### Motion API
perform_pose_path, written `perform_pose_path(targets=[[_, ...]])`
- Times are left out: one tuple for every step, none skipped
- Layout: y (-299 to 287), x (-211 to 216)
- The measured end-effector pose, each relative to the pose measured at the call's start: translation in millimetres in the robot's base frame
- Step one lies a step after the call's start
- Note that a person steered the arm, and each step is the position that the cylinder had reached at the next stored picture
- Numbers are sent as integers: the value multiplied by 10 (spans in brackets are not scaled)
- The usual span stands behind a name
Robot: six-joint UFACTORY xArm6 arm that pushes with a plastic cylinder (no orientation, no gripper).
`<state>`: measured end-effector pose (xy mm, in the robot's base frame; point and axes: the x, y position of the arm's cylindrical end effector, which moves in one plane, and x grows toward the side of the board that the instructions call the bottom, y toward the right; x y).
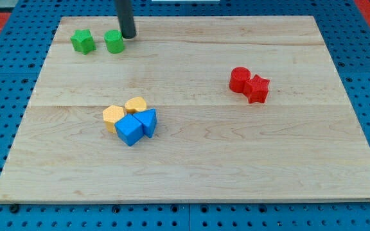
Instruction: Slide red star along with red circle towards top center
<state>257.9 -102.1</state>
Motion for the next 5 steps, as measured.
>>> perform_pose_path(targets=[[-176,93],[-750,97],[114,77],[1306,103],[2364,352]])
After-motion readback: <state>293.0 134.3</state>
